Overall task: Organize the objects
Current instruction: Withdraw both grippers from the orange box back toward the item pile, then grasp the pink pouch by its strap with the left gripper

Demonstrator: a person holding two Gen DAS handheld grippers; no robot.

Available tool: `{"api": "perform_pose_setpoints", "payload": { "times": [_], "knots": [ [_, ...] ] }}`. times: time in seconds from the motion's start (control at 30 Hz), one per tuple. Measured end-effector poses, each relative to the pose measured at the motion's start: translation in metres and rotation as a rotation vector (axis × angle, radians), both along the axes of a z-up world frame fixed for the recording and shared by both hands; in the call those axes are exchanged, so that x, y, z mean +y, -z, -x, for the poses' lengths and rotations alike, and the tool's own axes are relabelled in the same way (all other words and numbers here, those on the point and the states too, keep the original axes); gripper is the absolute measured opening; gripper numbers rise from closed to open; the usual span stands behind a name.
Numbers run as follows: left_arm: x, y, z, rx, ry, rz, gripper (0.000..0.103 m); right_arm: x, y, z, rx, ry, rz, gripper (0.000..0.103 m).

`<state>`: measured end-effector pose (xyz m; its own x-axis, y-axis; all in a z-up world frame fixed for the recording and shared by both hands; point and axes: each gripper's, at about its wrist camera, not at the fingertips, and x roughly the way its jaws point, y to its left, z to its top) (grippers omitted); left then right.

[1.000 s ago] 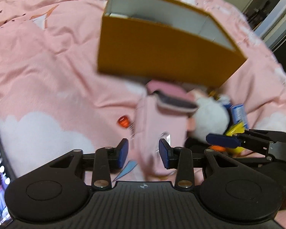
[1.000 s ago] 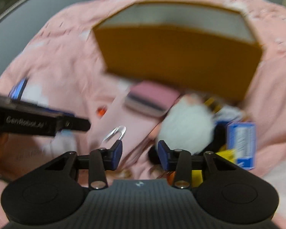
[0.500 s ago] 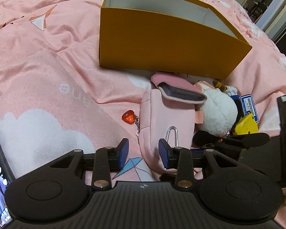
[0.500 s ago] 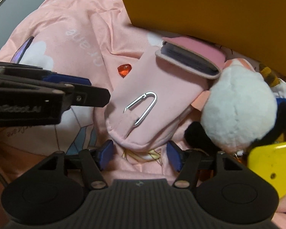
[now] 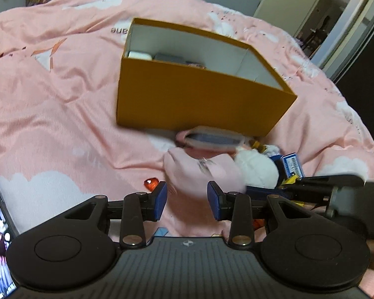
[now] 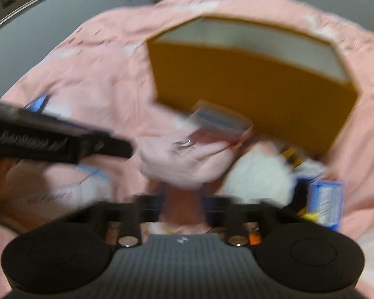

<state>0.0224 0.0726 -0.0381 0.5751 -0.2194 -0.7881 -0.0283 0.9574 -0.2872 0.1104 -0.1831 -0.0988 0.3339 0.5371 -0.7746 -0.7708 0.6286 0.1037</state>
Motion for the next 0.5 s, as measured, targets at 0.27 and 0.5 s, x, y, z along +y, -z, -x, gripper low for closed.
{"api": "perform_pose_setpoints", "payload": {
  "times": [0.27, 0.5],
  "knots": [
    [-0.009, 0.010, -0.007, 0.046, 0.039, -0.028, 0.043, 0.000, -0.004, -0.028, 0.005, 0.063, -0.030, 0.005],
    [-0.007, 0.023, -0.009, 0.141, 0.023, -0.076, 0.043, 0.004, 0.015, -0.011, 0.122, -0.026, 0.032, 0.034]
  ]
}}
